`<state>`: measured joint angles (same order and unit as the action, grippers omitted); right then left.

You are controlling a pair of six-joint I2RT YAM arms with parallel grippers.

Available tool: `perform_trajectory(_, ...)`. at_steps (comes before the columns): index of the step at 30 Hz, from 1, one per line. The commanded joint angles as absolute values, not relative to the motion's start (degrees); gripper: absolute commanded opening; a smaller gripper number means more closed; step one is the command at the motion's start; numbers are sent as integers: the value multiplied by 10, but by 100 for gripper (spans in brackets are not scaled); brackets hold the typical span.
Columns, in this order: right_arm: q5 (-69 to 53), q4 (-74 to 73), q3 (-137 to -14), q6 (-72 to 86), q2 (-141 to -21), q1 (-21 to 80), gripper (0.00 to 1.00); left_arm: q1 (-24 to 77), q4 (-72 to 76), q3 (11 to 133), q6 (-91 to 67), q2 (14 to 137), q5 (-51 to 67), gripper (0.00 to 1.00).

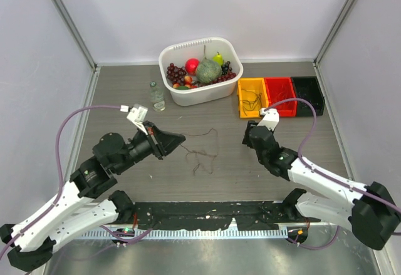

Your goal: Untangle the cables

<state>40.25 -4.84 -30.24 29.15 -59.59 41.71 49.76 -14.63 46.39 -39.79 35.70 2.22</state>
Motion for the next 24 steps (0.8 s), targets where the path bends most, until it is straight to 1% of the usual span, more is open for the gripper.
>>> perform_trajectory(1, 107, 86, -277, 211, -532, 413, 58, 496, -160, 494, -389, 348, -8, 0)
perform_trajectory(2, 52, 98, -276, 199, -531, 413, 58, 495, -157, 494, -393, 353, -6, 0)
perform_trajectory(3, -29, 108, -272, 196, -531, 413, 59, 496, -155, 493, -395, 357, -4, 0)
perform_trajectory(6, -92, 131, -255, 205, -523, 414, 61, 496, -143, 487, -402, 369, -3, 0)
perform_trajectory(12, -156, 212, -206, 271, -510, 413, 63, 497, -127, 480, -412, 377, -3, 0)
perform_trajectory(14, -164, 256, -187, 300, -514, 412, 63, 496, -127, 479, -415, 381, -3, 0)
perform_trajectory(19, -161, 394, -139, 397, -532, 413, 70, 496, -115, 475, -423, 383, -3, 0)
perform_trajectory(20, -154, 405, -133, 404, -536, 414, 70, 496, -111, 473, -424, 382, 16, 0)
perform_trajectory(24, -108, 441, -125, 433, -559, 414, 71, 497, -96, 469, -432, 388, 27, 0)
